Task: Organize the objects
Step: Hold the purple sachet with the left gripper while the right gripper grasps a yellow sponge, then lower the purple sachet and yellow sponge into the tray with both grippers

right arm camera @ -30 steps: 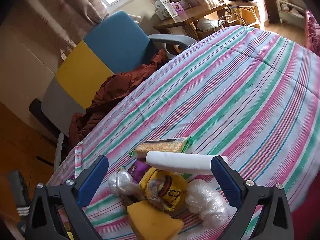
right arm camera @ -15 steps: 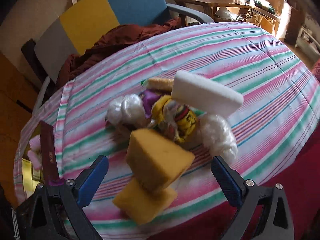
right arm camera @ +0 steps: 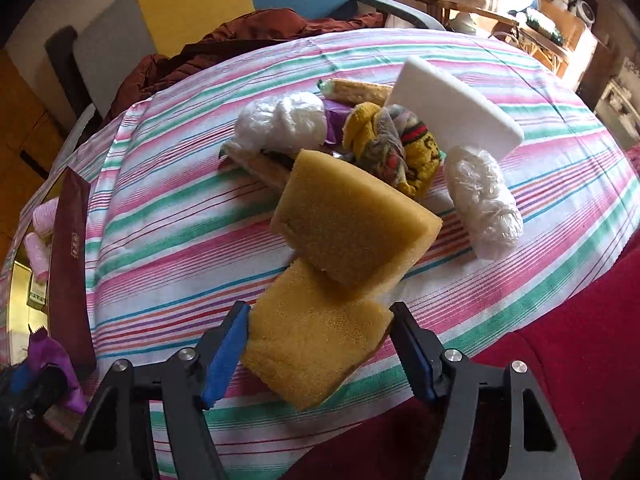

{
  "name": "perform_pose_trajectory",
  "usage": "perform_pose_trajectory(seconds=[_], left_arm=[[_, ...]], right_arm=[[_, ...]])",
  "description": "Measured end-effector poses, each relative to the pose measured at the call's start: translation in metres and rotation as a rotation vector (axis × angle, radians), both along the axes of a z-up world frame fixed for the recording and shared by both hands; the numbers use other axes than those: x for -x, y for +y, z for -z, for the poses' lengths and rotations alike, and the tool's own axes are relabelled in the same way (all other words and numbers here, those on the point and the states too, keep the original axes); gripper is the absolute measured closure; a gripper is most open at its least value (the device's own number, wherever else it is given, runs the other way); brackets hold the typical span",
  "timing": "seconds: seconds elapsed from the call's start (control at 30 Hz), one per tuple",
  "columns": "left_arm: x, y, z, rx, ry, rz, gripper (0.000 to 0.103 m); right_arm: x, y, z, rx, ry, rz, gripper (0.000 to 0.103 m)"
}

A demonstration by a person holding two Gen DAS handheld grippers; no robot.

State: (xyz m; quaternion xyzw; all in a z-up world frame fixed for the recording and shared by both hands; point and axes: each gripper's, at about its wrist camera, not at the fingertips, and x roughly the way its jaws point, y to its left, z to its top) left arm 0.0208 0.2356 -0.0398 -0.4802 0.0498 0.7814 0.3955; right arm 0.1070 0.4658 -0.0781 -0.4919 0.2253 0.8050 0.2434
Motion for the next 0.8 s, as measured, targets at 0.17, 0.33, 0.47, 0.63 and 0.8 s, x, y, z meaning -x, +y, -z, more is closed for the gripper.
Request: perform_pose_trajectory(seconds=[0.17, 0.33, 0.47, 0.63, 0.8], left_arm=[[0.006, -0.025, -0.004, -0.030, -0.009, -0.060, 0.064], [0.017, -0.055, -0.014, -0.059, -0.007, -0.138, 0.064], [0.032, -0.086, -0.026, -0.077, 0.014, -0.226, 0.064], [0.057, -0.124, -0.034, -0.078, 0.038, -0.348, 0.064], [0.080, -0.161, -0.036, -0.087, 0.035, -0.452, 0.064]], right_arm=[[0.000, -0.025, -0.012, 0.034, 0.063, -0.104, 0.035], [0.009, -0.055, -0.039, 0.030, 0.153, -0.211, 0.035], [0.026, -0.086, -0.062, 0.006, 0.211, -0.314, 0.035], [0.051, -0.130, -0.081, -0.013, 0.254, -0.459, 0.035], [0.076, -0.174, -0.084, -0.025, 0.258, -0.583, 0.035]])
